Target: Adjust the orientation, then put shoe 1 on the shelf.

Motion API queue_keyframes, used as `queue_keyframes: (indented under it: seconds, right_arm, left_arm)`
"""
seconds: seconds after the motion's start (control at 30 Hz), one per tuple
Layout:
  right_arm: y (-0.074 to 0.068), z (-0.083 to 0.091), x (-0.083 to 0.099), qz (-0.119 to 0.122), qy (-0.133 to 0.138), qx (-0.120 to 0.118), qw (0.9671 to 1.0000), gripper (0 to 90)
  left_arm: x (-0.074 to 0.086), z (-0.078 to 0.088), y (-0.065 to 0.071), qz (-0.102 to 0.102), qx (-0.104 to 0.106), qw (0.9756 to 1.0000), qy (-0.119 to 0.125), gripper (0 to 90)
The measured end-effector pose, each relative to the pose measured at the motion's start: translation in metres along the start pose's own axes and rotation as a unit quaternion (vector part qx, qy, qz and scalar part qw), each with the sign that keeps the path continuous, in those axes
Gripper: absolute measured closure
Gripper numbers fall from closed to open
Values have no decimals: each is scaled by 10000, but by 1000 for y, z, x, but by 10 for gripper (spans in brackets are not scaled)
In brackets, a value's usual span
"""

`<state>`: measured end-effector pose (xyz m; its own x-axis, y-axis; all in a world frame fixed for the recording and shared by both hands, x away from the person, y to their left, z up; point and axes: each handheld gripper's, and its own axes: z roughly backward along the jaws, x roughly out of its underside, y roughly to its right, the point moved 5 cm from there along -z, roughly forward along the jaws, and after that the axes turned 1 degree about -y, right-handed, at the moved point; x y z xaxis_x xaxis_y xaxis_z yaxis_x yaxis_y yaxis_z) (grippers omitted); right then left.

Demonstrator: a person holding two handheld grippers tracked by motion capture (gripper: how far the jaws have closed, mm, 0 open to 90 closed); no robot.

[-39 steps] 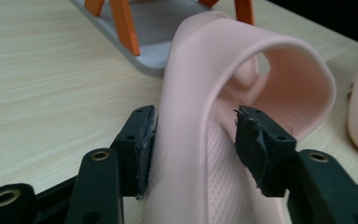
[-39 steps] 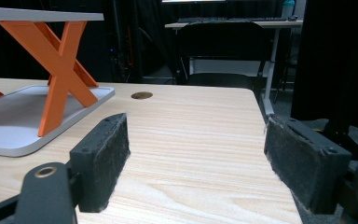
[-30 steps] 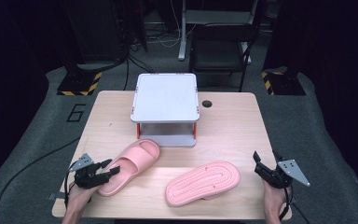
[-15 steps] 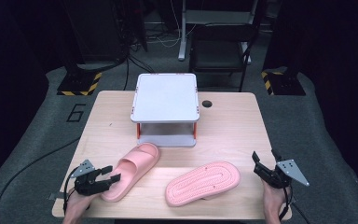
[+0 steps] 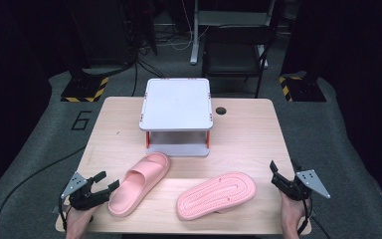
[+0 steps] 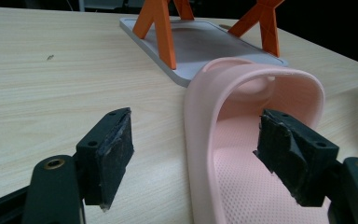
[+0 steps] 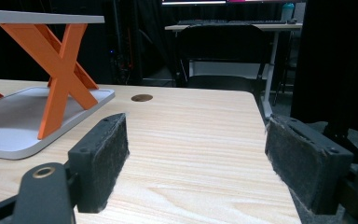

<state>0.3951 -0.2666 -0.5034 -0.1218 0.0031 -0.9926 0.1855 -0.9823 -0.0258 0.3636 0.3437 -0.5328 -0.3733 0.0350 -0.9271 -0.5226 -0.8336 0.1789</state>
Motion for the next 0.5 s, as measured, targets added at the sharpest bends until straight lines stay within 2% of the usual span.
queue_keyframes:
  seconds: [0.07,0.2,0.27,0.4,0.5]
  right_arm:
    - [-1,0,0,27,-20,-20,10000,206]
    - [-2,-1,0,42,-16,-33,10000,206]
    - [-3,-2,1,54,-29,-44,10000,206]
    - [-3,-2,1,46,-60,-80,9999,206]
    - [-3,-3,1,37,-57,-69,10000,207]
  left_arm:
    - [0,-2,2,10,-8,10000,-5,246]
    - [2,-6,6,-103,39,9999,-87,231]
    - [1,-8,10,-269,132,9994,-198,233]
    - [-1,-15,13,-355,248,9987,-255,267]
    - [-4,-25,14,-507,312,9973,-423,299]
